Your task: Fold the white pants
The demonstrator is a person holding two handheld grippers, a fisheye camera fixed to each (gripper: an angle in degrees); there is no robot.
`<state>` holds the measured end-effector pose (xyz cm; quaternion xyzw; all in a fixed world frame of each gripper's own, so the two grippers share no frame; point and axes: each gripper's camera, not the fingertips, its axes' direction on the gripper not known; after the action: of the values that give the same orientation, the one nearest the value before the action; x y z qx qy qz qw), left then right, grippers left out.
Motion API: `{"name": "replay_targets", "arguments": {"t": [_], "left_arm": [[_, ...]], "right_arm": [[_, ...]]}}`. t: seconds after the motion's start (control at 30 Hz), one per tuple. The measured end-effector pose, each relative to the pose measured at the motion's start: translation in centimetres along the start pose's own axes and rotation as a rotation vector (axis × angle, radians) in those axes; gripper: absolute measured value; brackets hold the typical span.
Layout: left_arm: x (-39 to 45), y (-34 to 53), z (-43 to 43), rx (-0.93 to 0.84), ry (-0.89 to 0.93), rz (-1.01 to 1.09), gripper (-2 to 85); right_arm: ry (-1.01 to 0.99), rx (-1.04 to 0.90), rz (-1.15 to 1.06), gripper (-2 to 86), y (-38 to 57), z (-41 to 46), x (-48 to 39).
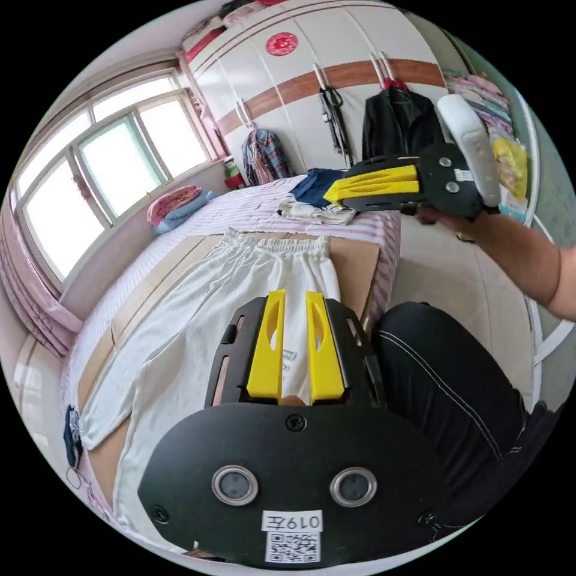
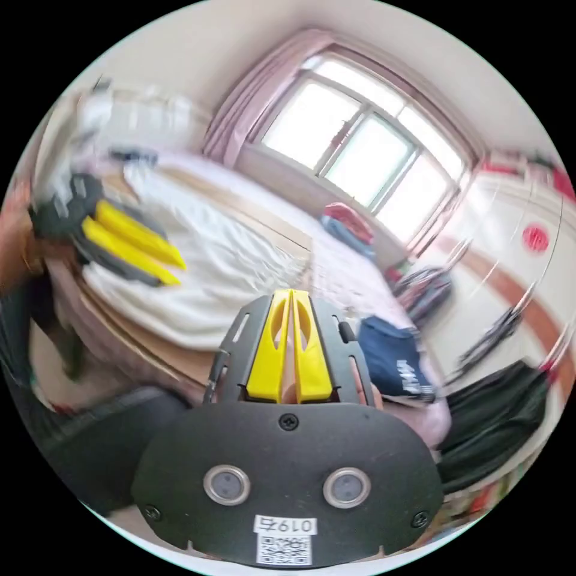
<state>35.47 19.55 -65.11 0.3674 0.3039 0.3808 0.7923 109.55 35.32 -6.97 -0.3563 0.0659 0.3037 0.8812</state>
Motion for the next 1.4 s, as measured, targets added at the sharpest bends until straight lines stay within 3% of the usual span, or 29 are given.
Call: {"name": "replay_targets", "arguments": {"t": [0.07,0.13,0.23,0.47,0.67,0.83,1.0,1.27,1.4], "left_arm": [[-3.6,-1.0,2.0,-0.014,0.125,-0.074,4.1],[-6.1,-1.9,4.5,-0.063,0.221,-0.090,4.9],[-7.6,-2.9,7.6,-0.135,0.165,-0.042,5.3],[-9.4,-3.3,11.1,-0.207,0.111,0.022,2.1],[-14.1,-3.0,10.6,-0.135,0.197,-0.158,1.5],[-18.0,-2.8,10.6,-0.151,0.270,-0.274,1.4],[-20.0,-3.4,13.0,-0.314,0.093,-0.251,1.6],[-20.6,-4.3,13.0,-0.339,-0.094,-0.228,1.6],[-21.8,-5.0,13.1,-0.332,-0.150,-0.277,1.5]], "right_arm": [[-0.215,0.046,0.231,-0.8,-2.7,-0.4,3.9],[-0.240,0.052,0.362,-0.7,-4.2,0.0,5.9],[-0.197,0.025,0.455,0.2,-5.8,0.5,7.1],[-0.247,-0.123,0.495,4.4,-3.3,2.2,7.0],[-0.388,-0.097,0.558,7.4,-4.0,-1.1,8.9],[-0.319,-0.209,0.531,5.6,-5.3,-2.0,8.4],[-0.307,-0.217,0.449,5.1,-7.4,-4.2,6.2],[-0.297,-0.191,0.330,9.7,-10.5,-7.0,2.1],[-0.348,-0.181,0.372,10.0,-11.2,-8.0,2.1]]}}
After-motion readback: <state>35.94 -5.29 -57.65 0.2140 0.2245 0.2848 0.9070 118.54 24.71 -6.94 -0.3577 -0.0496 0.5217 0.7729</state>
